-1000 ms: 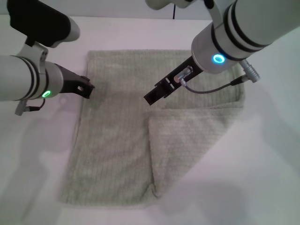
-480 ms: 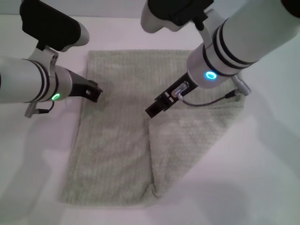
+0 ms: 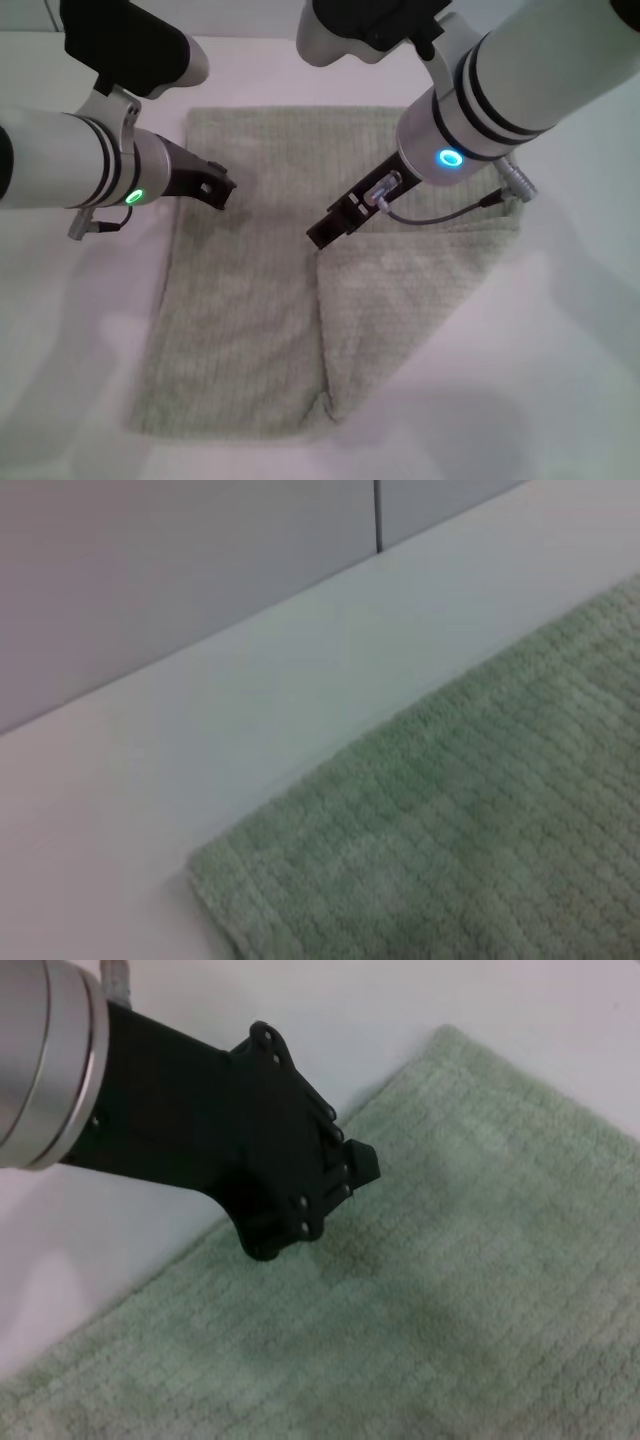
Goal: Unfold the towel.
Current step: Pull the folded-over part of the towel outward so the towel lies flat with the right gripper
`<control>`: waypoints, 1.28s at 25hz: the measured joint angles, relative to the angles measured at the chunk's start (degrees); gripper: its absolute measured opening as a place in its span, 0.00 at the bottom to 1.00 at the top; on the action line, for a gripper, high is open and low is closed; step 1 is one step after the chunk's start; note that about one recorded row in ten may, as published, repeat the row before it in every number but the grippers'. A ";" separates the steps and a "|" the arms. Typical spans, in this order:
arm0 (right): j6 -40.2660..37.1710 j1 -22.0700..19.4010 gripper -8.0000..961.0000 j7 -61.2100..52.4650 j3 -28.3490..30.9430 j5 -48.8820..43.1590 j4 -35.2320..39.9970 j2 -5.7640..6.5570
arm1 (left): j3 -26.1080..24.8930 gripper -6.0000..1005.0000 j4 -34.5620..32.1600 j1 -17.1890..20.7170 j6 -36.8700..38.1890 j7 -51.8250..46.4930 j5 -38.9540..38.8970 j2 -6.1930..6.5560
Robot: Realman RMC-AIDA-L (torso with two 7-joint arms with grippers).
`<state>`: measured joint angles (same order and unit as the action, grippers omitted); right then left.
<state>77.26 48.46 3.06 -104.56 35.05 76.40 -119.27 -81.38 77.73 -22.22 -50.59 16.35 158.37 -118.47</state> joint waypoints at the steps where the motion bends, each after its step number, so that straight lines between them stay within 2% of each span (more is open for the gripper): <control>1: 0.02 -0.14 0.87 0.01 -0.10 -0.01 0.12 0.00 | 0.05 0.00 -0.38 -0.07 0.00 0.00 0.00 0.00; 18: -4.68 -0.31 0.87 1.49 -3.56 0.25 -5.04 -0.07 | 0.09 0.00 -1.93 -0.33 0.11 -0.06 0.01 -0.08; 24: -6.57 0.58 0.87 1.73 -4.80 0.45 -8.50 -0.09 | 1.48 0.00 -1.71 -0.35 0.01 -0.35 0.00 -0.10; 32: -7.02 0.68 0.87 2.36 -5.40 0.47 -9.17 -0.09 | 2.36 0.00 -1.78 -0.38 -0.04 -0.52 0.01 -0.09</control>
<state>70.24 49.14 5.42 -109.96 35.51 67.24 -119.36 -79.02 75.95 -22.60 -50.63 15.83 158.38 -118.56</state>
